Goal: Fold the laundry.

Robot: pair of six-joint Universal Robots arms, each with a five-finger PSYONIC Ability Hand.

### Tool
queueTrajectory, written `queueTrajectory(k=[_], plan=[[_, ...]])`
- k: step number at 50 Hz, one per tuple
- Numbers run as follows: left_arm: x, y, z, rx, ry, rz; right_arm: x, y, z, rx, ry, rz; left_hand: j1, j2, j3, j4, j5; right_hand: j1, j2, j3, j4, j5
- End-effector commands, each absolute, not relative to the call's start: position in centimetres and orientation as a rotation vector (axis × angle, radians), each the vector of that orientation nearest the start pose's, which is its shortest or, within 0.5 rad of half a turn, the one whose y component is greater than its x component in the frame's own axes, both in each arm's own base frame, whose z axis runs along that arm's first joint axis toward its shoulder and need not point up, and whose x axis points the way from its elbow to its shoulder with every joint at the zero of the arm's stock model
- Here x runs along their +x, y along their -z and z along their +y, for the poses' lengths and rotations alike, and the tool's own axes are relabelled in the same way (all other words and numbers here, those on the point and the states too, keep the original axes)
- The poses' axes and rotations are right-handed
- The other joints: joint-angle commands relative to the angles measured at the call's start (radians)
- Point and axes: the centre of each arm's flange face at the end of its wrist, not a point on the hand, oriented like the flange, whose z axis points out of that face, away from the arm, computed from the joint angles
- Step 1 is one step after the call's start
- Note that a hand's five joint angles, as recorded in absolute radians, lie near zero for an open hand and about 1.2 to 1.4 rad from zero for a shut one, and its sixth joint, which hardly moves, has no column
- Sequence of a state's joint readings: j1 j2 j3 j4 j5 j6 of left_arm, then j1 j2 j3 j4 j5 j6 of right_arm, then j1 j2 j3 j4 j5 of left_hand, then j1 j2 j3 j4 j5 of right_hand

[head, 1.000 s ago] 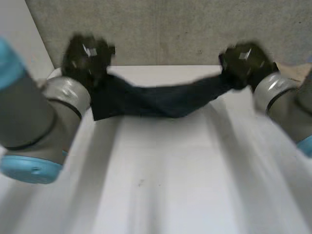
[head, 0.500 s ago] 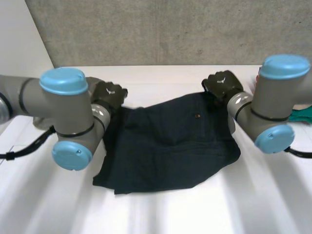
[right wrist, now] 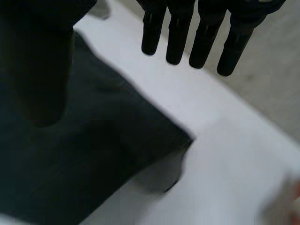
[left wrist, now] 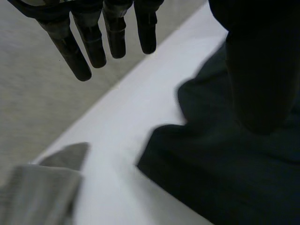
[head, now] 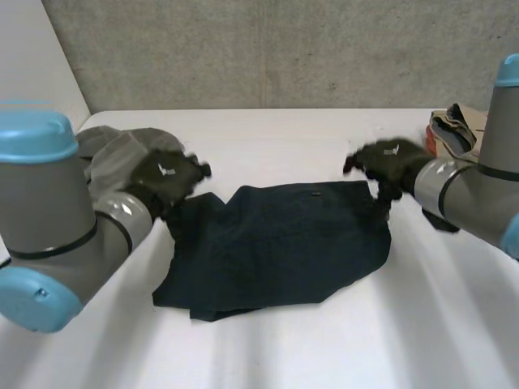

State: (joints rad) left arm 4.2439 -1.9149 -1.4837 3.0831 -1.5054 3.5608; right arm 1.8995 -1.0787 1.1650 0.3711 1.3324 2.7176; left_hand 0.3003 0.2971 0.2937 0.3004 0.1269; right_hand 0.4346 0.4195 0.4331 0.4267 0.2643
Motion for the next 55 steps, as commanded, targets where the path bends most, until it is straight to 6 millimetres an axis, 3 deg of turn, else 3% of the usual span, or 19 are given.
queueTrajectory(k=[1, 9, 12, 14, 17, 22, 25, 29, 32, 33, 36, 37, 45, 51, 55], plan=[[-28.3, -16.6, -25.9, 1.268, 1.737, 2.467, 26.6, -19.5, -30.1, -1.111, 1.497, 2.31, 0.11, 0.113, 0.116, 0.11, 0.109, 0.256, 0.271, 0.258, 0.264, 0.252], [-30.0, -13.8, -26.7, 1.312, 1.683, 2.465, 27.5, -17.9, -30.6, -1.108, 1.585, 2.281, 0.239, 0.242, 0.245, 0.238, 0.237, 0.494, 0.509, 0.496, 0.502, 0.49], [-30.2, -13.8, -27.5, 1.287, 1.705, 2.448, 27.9, -17.9, -30.7, -1.11, 1.617, 2.263, 0.54, 0.544, 0.547, 0.54, 0.539, 0.685, 0.7, 0.686, 0.692, 0.68], [-30.5, -14.0, -28.1, 1.287, 1.725, 2.436, 28.1, -18.2, -30.7, -1.104, 1.638, 2.249, 0.805, 0.808, 0.811, 0.805, 0.804, 0.961, 0.976, 0.962, 0.969, 0.957], [-30.9, -14.0, -28.4, 1.303, 1.732, 2.437, 28.3, -18.5, -30.7, -1.108, 1.657, 2.224, 1.077, 1.081, 1.084, 1.077, 1.076, 0.962, 0.977, 0.963, 0.97, 0.957], [-31.1, -14.6, -28.3, 1.313, 1.708, 2.448, 28.6, -19.0, -30.5, -1.119, 1.669, 2.206, 1.096, 1.099, 1.103, 1.096, 1.095, 0.962, 0.977, 0.963, 0.97, 0.957], [-30.8, -16.5, -28.1, 1.28, 1.739, 2.424, 28.5, -19.7, -30.4, -1.123, 1.684, 2.191, 1.096, 1.099, 1.103, 1.096, 1.095, 0.962, 0.977, 0.963, 0.97, 0.957], [-30.1, -20.6, -27.2, 1.223, 1.825, 2.353, 28.0, -22.3, -30.5, -1.14, 1.766, 2.146, 1.096, 1.099, 1.103, 1.096, 1.095, 0.962, 0.977, 0.963, 0.97, 0.957], [-29.4, -24.9, -25.7, 1.185, 1.922, 2.287, 27.4, -25.2, -30.1, -1.169, 1.84, 2.108, 1.096, 1.099, 1.103, 1.096, 1.095, 0.962, 0.977, 0.963, 0.97, 0.957], [-29.1, -27.3, -24.7, 1.173, 1.981, 2.248, 27.0, -26.9, -29.7, -1.18, 1.88, 2.089, 1.096, 1.099, 1.103, 1.096, 1.095, 0.962, 0.977, 0.963, 0.97, 0.957], [-28.3, -31.0, -22.9, 1.15, 2.077, 2.187, 26.4, -30.1, -28.9, -1.181, 1.964, 2.042, 1.096, 1.099, 1.103, 1.096, 1.095, 0.962, 0.977, 0.963, 0.97, 0.957], [-27.8, -33.5, -21.8, 1.133, 2.156, 2.133, 26.0, -32.4, -28.3, -1.168, 2.034, 2.001, 1.096, 1.099, 1.103, 1.096, 1.095, 0.962, 0.977, 0.963, 0.97, 0.957], [-25.1, -44.6, -17.4, 0.993, 2.57, 1.787, 23.8, -43.0, -25.0, -0.996, 2.382, 1.725, 1.096, 1.099, 1.103, 1.096, 1.095, 0.962, 0.977, 0.963, 0.97, 0.957], [-24.2, -48.5, -16.9, 0.896, 2.687, 1.708, 23.4, -45.6, -24.3, -0.945, 2.421, 1.65, 1.096, 1.099, 1.103, 1.096, 1.095, 0.962, 0.977, 0.963, 0.97, 0.957], [-25.3, -48.2, -19.6, 0.883, 2.669, 1.741, 24.5, -44.5, -25.4, -0.956, 2.363, 1.669, 1.096, 1.099, 1.103, 1.096, 1.095, 0.962, 0.977, 0.963, 0.97, 0.957]])
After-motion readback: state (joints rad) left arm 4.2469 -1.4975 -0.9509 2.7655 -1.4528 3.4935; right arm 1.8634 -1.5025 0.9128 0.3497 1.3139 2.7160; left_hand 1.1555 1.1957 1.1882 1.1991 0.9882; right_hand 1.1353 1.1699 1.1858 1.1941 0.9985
